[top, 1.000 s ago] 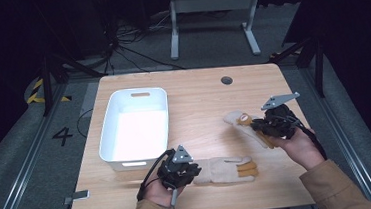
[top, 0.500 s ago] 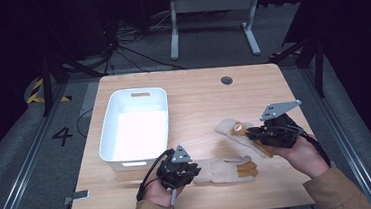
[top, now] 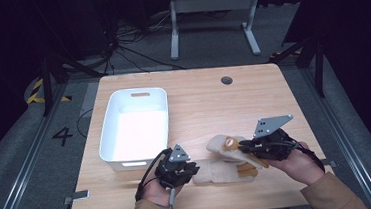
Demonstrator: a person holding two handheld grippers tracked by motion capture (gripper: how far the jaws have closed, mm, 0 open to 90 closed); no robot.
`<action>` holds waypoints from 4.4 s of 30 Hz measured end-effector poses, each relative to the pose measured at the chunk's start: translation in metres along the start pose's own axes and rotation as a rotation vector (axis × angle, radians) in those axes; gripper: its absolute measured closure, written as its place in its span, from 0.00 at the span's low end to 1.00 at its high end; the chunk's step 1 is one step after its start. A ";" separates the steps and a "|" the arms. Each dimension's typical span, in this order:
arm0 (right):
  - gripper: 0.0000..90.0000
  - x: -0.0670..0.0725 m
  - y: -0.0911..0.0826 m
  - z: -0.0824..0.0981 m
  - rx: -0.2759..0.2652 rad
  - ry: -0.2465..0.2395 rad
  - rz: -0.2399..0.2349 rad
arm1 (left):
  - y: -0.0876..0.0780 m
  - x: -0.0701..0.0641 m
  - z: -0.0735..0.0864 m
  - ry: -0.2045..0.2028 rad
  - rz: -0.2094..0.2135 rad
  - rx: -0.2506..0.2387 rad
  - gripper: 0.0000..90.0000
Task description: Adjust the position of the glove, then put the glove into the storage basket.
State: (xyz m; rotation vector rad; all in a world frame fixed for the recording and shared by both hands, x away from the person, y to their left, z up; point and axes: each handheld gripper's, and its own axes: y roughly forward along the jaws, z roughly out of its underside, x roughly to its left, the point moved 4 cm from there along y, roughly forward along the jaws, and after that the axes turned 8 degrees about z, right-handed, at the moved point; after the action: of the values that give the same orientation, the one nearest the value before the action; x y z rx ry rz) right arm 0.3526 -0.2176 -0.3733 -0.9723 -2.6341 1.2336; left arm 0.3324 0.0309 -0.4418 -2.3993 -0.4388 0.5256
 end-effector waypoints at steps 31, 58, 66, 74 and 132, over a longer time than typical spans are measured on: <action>0.91 0.027 0.046 0.034 0.055 -0.137 -0.175 | 0.001 0.002 0.008 -0.040 0.002 0.045 0.86; 0.68 0.001 0.028 0.061 0.031 0.139 -0.083 | 0.008 0.005 0.006 -0.042 0.026 0.069 0.74; 0.70 -0.009 0.020 0.081 0.062 0.203 -0.028 | 0.009 0.005 0.006 -0.045 0.026 0.087 0.74; 0.70 -0.008 0.011 0.103 0.097 0.243 -0.024 | 0.013 0.008 0.008 -0.054 0.030 0.109 0.74; 0.97 -0.003 -0.014 0.079 0.012 0.120 0.117 | 0.003 -0.014 -0.008 0.068 -0.029 0.042 0.99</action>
State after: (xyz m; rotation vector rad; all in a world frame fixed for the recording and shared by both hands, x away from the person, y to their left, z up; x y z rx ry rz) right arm 0.3227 -0.2784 -0.4164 -1.1738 -2.5081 1.1729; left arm 0.3250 0.0180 -0.4344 -2.3593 -0.4275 0.4351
